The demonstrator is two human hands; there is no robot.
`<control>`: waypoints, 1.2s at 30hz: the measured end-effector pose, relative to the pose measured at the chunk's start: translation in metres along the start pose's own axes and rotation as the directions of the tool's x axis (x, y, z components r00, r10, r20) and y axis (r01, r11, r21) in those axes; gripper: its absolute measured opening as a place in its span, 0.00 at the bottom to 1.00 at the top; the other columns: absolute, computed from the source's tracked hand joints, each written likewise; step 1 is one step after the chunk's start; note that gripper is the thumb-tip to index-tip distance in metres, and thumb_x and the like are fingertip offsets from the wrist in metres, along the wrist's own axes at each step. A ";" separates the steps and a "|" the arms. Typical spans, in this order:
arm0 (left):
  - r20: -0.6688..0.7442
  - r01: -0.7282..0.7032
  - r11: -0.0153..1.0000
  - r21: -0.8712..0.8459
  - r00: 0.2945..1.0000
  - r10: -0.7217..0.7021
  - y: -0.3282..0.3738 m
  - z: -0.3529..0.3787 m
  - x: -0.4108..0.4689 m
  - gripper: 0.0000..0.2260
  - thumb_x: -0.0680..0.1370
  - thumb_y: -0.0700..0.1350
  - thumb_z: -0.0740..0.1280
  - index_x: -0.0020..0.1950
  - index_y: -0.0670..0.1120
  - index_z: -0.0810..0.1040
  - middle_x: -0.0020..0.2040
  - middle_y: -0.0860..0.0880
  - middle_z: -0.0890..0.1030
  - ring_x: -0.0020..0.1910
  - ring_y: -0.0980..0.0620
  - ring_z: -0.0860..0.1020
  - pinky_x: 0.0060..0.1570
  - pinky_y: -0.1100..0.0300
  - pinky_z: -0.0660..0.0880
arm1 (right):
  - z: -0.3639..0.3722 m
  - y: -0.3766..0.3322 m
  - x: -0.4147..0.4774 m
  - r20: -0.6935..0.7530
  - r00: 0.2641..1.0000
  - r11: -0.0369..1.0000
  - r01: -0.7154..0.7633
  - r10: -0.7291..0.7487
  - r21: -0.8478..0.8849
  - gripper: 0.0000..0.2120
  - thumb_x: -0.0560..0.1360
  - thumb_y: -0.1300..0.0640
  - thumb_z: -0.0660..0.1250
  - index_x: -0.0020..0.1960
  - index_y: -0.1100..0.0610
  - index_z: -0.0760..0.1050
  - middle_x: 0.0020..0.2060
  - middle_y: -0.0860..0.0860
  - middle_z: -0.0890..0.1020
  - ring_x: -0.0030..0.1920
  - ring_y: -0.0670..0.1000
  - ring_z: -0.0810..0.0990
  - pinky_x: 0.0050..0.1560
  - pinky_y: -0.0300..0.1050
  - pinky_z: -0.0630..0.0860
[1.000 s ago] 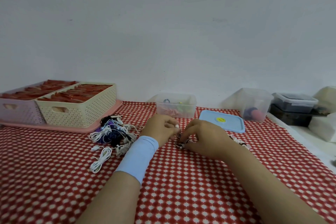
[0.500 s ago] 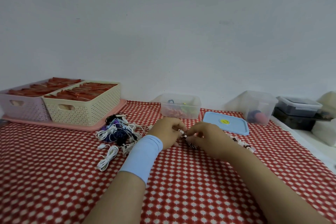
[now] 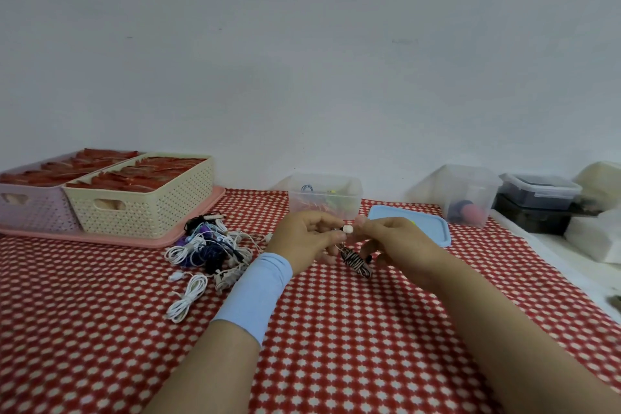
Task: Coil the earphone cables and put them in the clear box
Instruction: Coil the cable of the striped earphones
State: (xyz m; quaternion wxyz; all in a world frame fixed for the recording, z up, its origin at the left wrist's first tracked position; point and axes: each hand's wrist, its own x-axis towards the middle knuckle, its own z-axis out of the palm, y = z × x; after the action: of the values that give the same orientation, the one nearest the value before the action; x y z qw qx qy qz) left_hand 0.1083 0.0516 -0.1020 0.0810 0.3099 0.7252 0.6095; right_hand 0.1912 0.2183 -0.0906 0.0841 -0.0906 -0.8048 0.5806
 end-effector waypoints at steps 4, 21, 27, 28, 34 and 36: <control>-0.004 -0.021 0.999 -0.030 1.000 0.021 0.003 0.001 -0.001 0.09 0.74 0.34 0.73 0.53 0.41 0.84 0.44 0.40 0.84 0.35 0.51 0.82 0.35 0.56 0.82 | -0.008 0.004 0.002 0.102 0.993 0.977 -0.084 0.064 0.197 0.18 0.77 0.45 0.67 0.55 0.59 0.84 0.52 0.52 0.87 0.44 0.51 0.77 0.44 0.46 0.70; 0.045 -0.034 0.999 0.002 0.998 0.034 0.001 0.008 -0.003 0.09 0.73 0.33 0.73 0.51 0.42 0.84 0.37 0.46 0.84 0.33 0.53 0.82 0.37 0.56 0.83 | -0.010 0.007 -0.001 0.039 0.993 0.991 -0.112 0.109 0.077 0.08 0.74 0.52 0.74 0.45 0.56 0.87 0.41 0.48 0.87 0.36 0.47 0.75 0.30 0.38 0.66; 0.027 -0.033 0.999 0.043 0.999 0.032 -0.001 0.008 0.000 0.08 0.75 0.34 0.72 0.51 0.44 0.84 0.41 0.45 0.83 0.36 0.52 0.83 0.38 0.53 0.83 | -0.008 -0.002 -0.006 -0.084 0.996 0.991 0.012 -0.024 -0.136 0.15 0.74 0.41 0.72 0.48 0.52 0.87 0.33 0.40 0.84 0.32 0.39 0.77 0.35 0.35 0.71; 0.027 -0.024 0.996 0.082 0.999 0.021 -0.002 0.007 0.000 0.08 0.75 0.35 0.72 0.50 0.46 0.84 0.42 0.45 0.84 0.38 0.52 0.83 0.38 0.54 0.83 | -0.007 -0.002 -0.006 -0.091 0.994 0.971 0.036 -0.058 -0.236 0.14 0.72 0.41 0.74 0.49 0.50 0.87 0.34 0.40 0.85 0.33 0.37 0.79 0.38 0.35 0.74; 0.034 0.002 0.982 0.189 0.999 -0.009 -0.010 0.004 0.005 0.05 0.76 0.40 0.72 0.50 0.47 0.82 0.41 0.45 0.83 0.38 0.48 0.83 0.36 0.54 0.83 | 0.006 0.004 -0.003 -0.002 0.999 0.706 0.025 -0.037 -0.708 0.12 0.70 0.44 0.76 0.52 0.46 0.86 0.40 0.42 0.85 0.41 0.42 0.82 0.49 0.48 0.83; 0.055 -0.013 0.967 0.256 0.999 -0.001 -0.009 0.002 0.008 0.04 0.77 0.41 0.71 0.50 0.49 0.81 0.41 0.47 0.83 0.38 0.48 0.83 0.35 0.57 0.82 | 0.006 0.003 0.001 -0.015 0.998 0.728 0.036 -0.063 -0.685 0.07 0.71 0.48 0.75 0.49 0.46 0.86 0.38 0.44 0.86 0.40 0.45 0.83 0.47 0.51 0.83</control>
State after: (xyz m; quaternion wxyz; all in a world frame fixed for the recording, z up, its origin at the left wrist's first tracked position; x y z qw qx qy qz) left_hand 0.0996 0.0568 -0.1090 0.0581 0.3365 0.7943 0.5025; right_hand 0.1888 0.2139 -0.0951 0.0751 -0.1045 -0.9624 0.2394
